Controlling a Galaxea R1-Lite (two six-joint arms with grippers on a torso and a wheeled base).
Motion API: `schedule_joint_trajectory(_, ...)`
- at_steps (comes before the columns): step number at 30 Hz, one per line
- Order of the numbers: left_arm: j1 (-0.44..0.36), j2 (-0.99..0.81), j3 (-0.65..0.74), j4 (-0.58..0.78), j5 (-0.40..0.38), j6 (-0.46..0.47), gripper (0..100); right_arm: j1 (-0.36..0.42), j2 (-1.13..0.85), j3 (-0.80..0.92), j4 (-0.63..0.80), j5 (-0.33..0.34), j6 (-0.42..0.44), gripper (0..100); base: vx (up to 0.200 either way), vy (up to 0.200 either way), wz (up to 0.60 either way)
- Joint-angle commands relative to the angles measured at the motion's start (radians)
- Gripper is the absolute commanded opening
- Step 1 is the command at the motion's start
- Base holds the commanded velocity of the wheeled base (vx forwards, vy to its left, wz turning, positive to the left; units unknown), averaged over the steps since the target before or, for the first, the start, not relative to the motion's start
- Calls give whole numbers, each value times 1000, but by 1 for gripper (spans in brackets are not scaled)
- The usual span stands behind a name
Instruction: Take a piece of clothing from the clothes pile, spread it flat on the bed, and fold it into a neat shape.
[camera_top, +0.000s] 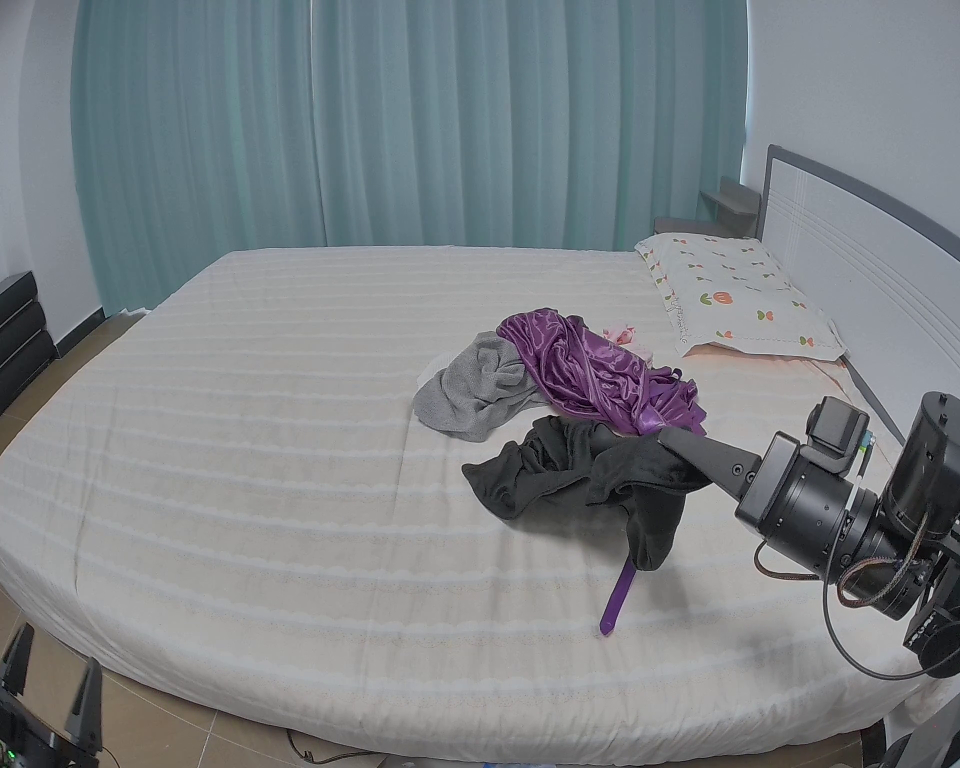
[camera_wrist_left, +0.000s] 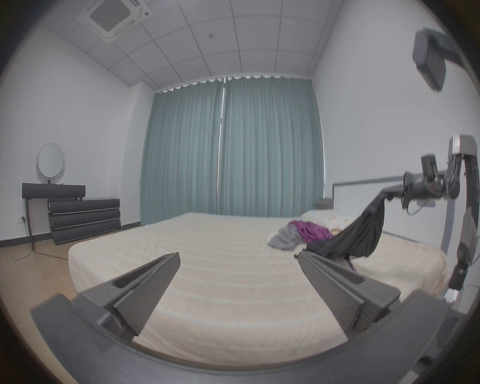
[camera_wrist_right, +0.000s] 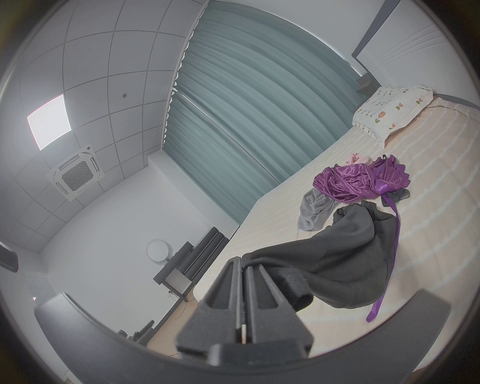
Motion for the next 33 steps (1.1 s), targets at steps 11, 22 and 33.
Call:
schedule_joint_trajectory(11,-52,370,-166,-17,-141,-12,100,0,-20,24,0,0,-1,0,0,0,0)
schedule_joint_trajectory(22,-52,701,-181,-87,-166,35,100,-1,-16,28,-2,1,2,0,0,0,0)
schedule_joint_trajectory(33,-140,1047,-180,-218,-187,24,100,-10,-4,27,-4,3,12,0,0,0,0)
